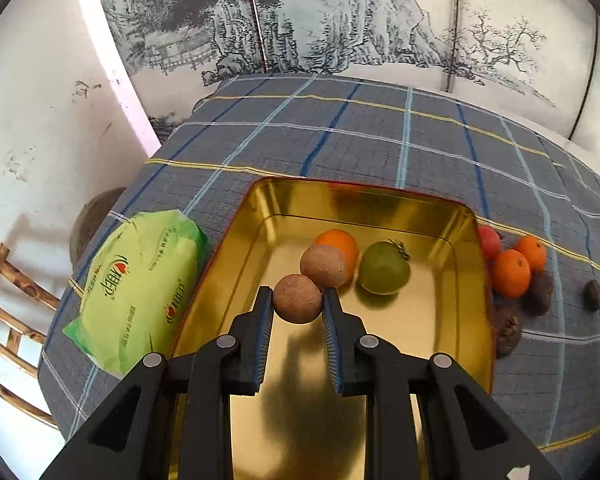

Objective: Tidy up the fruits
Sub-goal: 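Carry the kiwis into the tin and open the left gripper while the right gripper grasps the red tomato, then lower the red tomato into the gold tin and open the right gripper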

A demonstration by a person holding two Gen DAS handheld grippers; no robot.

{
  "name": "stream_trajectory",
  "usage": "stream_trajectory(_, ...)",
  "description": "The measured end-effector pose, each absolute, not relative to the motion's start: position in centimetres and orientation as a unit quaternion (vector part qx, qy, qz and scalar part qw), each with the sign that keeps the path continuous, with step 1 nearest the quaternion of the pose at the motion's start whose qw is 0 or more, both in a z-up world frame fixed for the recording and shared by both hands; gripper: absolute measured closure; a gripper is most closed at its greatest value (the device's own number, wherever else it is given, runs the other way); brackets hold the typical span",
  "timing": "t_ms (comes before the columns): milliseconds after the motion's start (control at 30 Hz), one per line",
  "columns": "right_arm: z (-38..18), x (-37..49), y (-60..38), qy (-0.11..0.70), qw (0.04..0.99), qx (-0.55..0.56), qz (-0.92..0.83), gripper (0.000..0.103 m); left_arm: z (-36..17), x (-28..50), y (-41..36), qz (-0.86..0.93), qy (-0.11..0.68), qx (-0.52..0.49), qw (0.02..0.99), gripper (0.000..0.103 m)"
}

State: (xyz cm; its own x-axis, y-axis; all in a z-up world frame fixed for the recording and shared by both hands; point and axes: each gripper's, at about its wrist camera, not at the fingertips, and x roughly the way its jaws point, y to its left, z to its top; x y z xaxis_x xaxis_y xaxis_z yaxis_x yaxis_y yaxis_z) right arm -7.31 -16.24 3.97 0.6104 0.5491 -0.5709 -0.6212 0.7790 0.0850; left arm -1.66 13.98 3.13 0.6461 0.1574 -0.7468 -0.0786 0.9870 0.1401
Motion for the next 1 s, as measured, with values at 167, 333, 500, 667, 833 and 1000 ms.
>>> stream_trajectory(167,4.0,-8.0,-16.3,0.299,0.896,-0.048,0.324,0.067,2.9,-0.9,14.1,0.069,0.419,0.06,0.903,0.082)
stream_trajectory(333,4.2,-8.5,-15.6,0.297,0.895,-0.046,0.329,0.067,2.7,-0.1,14.3,0.073,0.423,0.066,0.9,0.082)
stream_trajectory(500,4.5,-9.0,-14.9,0.293,0.894,-0.046,0.335,0.067,2.7,0.7,14.9,0.073,0.431,0.056,0.898,0.081)
stream_trajectory(667,4.8,-9.2,-14.1,0.291,0.893,-0.047,0.34,0.067,2.8,0.8,15.0,0.082,0.426,0.063,0.899,0.078)
stream_trajectory(833,5.1,-9.4,-13.5,0.291,0.891,-0.045,0.345,0.067,3.5,-0.3,15.7,0.075,0.413,0.034,0.907,0.057)
stream_trajectory(1000,5.9,-9.3,-12.2,0.285,0.887,-0.041,0.361,0.067,5.7,-4.7,15.3,0.062,0.355,0.009,0.933,0.039)
